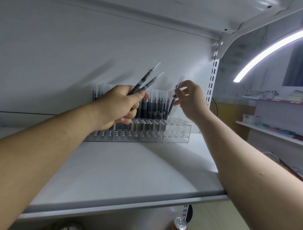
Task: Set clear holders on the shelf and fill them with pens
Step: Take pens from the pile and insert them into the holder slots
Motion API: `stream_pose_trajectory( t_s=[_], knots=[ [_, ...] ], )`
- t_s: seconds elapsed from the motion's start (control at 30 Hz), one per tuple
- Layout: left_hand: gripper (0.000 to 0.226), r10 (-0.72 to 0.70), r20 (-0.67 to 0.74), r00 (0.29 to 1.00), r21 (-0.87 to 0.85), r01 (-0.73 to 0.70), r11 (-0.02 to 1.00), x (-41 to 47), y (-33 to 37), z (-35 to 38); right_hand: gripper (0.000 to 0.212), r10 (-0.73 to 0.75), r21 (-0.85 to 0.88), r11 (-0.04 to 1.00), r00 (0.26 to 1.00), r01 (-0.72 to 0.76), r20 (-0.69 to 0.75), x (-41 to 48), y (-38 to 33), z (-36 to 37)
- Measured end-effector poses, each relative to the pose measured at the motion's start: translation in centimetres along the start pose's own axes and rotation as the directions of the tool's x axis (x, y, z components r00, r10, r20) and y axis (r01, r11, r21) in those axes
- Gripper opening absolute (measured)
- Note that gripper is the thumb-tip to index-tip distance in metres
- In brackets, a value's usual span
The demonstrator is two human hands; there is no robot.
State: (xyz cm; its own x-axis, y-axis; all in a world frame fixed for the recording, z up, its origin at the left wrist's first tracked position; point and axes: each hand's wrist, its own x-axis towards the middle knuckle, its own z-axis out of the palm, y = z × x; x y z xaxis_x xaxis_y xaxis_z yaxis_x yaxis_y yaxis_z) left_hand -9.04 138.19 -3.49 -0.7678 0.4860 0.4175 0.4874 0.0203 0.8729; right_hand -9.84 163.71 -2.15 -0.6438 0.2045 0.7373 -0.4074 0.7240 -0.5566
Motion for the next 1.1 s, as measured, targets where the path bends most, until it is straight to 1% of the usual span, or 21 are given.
stream_pose_trajectory(
  t_s=[0.17, 0.3, 0.4, 0.53, 0.63, 0.73, 0.83, 0.9, 1.0, 1.07, 1.1],
  knots=[
    [0.025, -0.007, 0.004, 1.000, 0.011, 0.007, 1.000, 0.0, 0.0, 0.1, 0.007, 0.000, -0.016, 1.000, 0.999, 0.000, 0.034, -0.2, 0.0, 0.2],
    [0.025, -0.006, 0.004, 1.000, 0.015, 0.006, 1.000, -0.1, 0.0, 0.1, 0.008, 0.052, -0.086, 0.995, 0.990, -0.041, 0.128, -0.4, 0.2, 0.8],
    [0.025, -0.009, 0.003, 1.000, 0.030, 0.009, 0.999, -0.2, 0.1, 0.1, 0.014, 0.074, -0.152, 0.987, 0.978, -0.045, 0.196, -0.3, 0.5, 1.2],
    [0.025, -0.014, -0.002, 1.000, 0.043, 0.014, 0.999, -0.2, 0.1, 0.2, 0.024, 0.123, -0.184, 0.979, 0.969, -0.083, 0.213, -0.1, 0.9, 1.2],
    [0.026, -0.010, 0.001, 1.000, 0.058, 0.010, 0.998, -0.3, 0.2, 0.3, 0.026, 0.156, -0.265, 0.961, 0.952, -0.083, 0.264, -0.4, 1.1, 1.2],
    [0.026, -0.006, -0.003, 1.000, 0.079, 0.006, 0.997, -0.4, 0.3, 0.4, 0.035, 0.176, -0.284, 0.954, 0.950, -0.099, 0.258, -0.5, 1.0, 1.2],
    [0.027, -0.003, -0.007, 1.000, 0.084, 0.003, 0.996, -0.5, 0.4, 0.5, 0.040, 0.189, -0.301, 0.948, 0.942, -0.101, 0.279, -0.5, 0.6, 0.8],
    [0.028, -0.003, -0.003, 1.000, 0.086, 0.004, 0.996, -0.5, 0.4, 0.5, 0.035, 0.169, -0.303, 0.949, 0.957, -0.093, 0.236, -0.5, 0.2, 0.4],
    [0.029, -0.001, -0.001, 1.000, 0.091, 0.001, 0.996, -0.6, 0.4, 0.4, 0.014, 0.089, -0.266, 0.962, 0.993, -0.066, 0.076, -0.3, -0.9, -0.3],
    [0.029, 0.003, 0.000, 1.000, 0.093, -0.003, 0.996, -0.6, 0.5, 0.3, 0.012, 0.020, -0.200, 0.979, 0.999, -0.025, -0.030, -0.3, -1.7, -0.7],
    [0.029, 0.004, 0.001, 1.000, 0.095, -0.004, 0.995, -0.6, 0.5, 0.3, 0.012, -0.015, -0.137, 0.991, 0.998, 0.007, -0.061, -0.3, -2.0, -0.7]
  ],
)
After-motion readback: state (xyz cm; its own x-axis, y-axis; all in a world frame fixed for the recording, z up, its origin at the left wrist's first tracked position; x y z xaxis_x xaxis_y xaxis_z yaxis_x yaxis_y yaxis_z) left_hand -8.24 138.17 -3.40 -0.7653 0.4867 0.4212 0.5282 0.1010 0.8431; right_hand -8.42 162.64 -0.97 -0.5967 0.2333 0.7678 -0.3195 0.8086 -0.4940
